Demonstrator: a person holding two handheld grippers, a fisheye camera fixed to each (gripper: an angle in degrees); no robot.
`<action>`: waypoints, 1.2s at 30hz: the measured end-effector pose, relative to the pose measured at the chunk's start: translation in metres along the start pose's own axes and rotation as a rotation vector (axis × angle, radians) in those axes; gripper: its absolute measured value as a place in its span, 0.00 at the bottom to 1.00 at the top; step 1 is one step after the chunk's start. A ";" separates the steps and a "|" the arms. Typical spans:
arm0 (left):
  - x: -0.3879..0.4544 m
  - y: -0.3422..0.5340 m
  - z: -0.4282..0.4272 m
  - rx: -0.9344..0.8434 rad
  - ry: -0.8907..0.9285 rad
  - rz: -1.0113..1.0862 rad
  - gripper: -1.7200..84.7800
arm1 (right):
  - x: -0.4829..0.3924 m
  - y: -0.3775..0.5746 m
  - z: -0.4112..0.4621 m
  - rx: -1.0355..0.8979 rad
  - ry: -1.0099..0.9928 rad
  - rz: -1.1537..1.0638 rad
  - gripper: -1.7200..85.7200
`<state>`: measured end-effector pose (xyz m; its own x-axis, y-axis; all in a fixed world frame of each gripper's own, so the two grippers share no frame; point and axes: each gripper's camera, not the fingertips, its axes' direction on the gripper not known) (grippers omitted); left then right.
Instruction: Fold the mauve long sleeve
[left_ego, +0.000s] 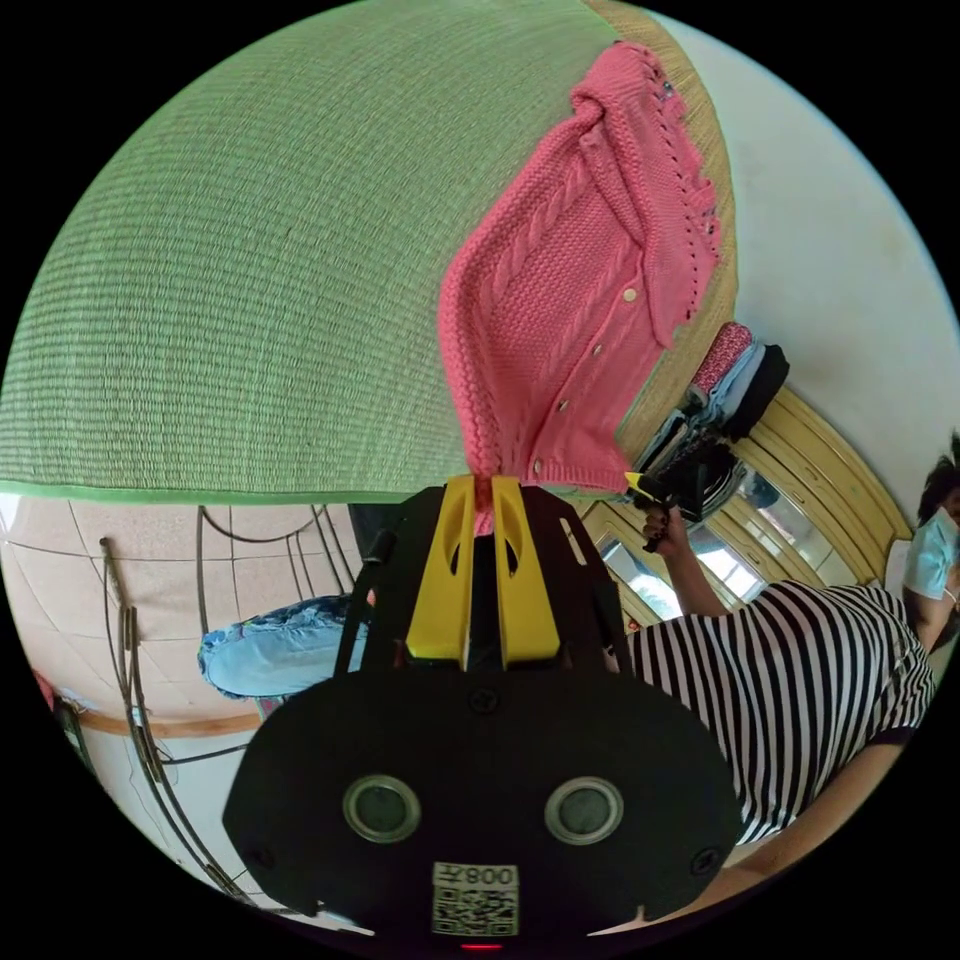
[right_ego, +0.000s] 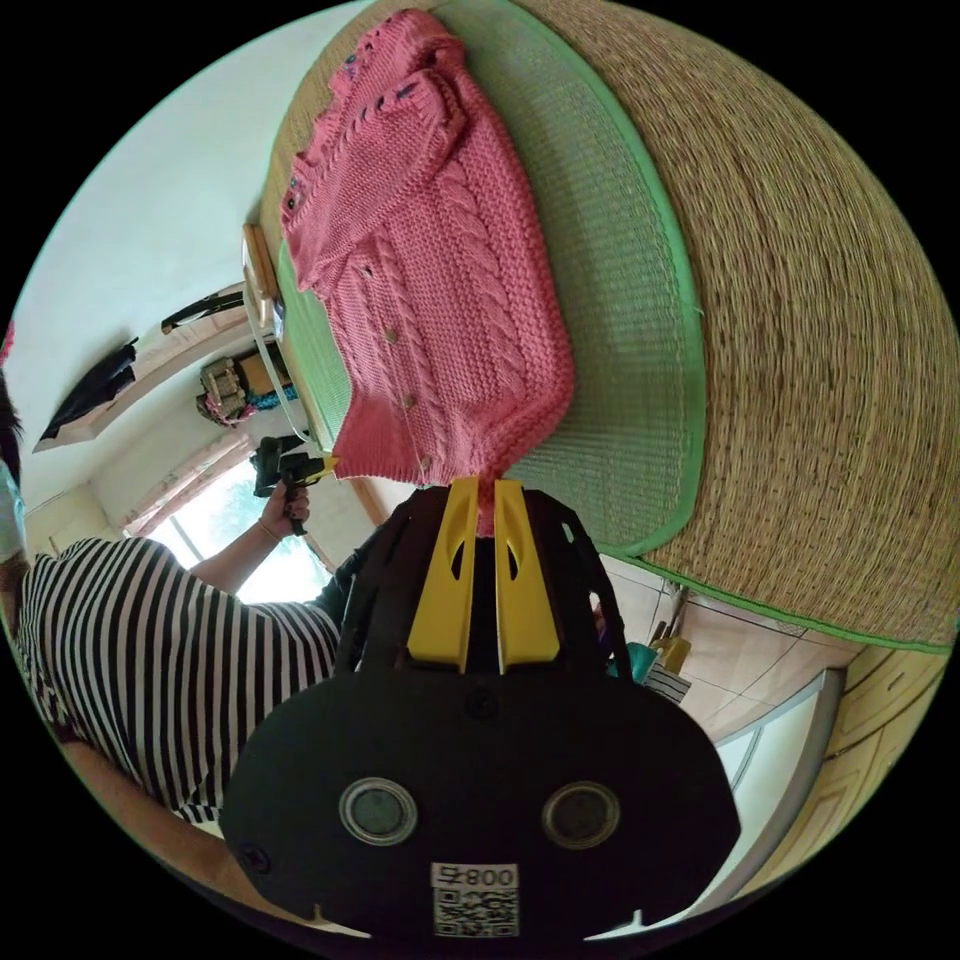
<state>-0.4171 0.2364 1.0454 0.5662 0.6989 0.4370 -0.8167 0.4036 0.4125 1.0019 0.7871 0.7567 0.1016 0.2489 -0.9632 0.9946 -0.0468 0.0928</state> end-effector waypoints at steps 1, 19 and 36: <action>0.003 0.000 -0.003 0.012 0.014 0.003 0.06 | -0.005 -0.003 -0.007 0.005 -0.011 -0.009 0.05; 0.157 -0.131 -0.132 0.382 0.155 0.375 0.06 | -0.146 -0.139 -0.195 0.297 0.016 -0.440 0.05; 0.178 -0.245 -0.144 0.497 0.173 0.219 0.06 | -0.146 -0.281 -0.241 0.232 0.033 -0.242 0.05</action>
<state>-0.1324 0.3467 0.9065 0.3290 0.8384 0.4346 -0.7383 -0.0587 0.6720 0.7127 0.9973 0.9319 -0.1328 0.3102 -0.9413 0.9589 -0.2001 -0.2012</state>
